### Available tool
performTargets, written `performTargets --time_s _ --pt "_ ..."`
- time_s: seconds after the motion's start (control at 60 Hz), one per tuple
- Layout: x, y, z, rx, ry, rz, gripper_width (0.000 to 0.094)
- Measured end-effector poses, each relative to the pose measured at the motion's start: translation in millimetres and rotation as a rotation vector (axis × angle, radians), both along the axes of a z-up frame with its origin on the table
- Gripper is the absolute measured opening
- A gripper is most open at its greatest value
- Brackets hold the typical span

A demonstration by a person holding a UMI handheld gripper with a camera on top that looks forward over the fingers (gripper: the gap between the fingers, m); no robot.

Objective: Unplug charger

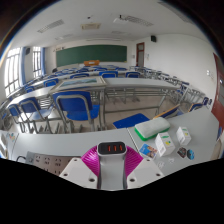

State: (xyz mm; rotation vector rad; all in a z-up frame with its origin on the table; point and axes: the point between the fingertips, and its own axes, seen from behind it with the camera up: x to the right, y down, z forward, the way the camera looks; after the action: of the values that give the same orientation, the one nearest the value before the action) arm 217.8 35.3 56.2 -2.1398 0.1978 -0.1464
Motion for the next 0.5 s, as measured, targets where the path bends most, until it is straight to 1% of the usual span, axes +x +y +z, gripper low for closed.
performTargets --time_s 0.033,0.133,0.167,0.233,0.267,0.367,0.383,0.4,0.45,0.5 --pt "2.5 -2.0 -14.4 -0.028 0.005 -0.009 0.0308" --pt "2.8 -8.8 -47.3 -0.091 0.039 -0.016 0.0344" --pt "4.8 -11.9 -54.4 -0.114 0.039 -0.021 0.0375" --pt "6.3 -15.0 -54.9 -0.114 0.033 -0.026 0.0428" --pt "7.2 -17.4 -52.5 -0.114 0.023 -0.029 0.0487" --pt "8.6 -26.6 -36.6 -0.091 -0.019 -0.021 0.0804" --pt "8.7 -28.6 -32.6 -0.085 -0.026 -0.02 0.085" --pt "8.0 -31.4 -28.3 -0.08 -0.033 -0.019 0.0872" --pt "3.9 -43.3 -10.6 -0.061 -0.054 -0.018 0.084" --pt "1.0 -56.8 6.2 -0.039 -0.073 -0.019 0.0858"
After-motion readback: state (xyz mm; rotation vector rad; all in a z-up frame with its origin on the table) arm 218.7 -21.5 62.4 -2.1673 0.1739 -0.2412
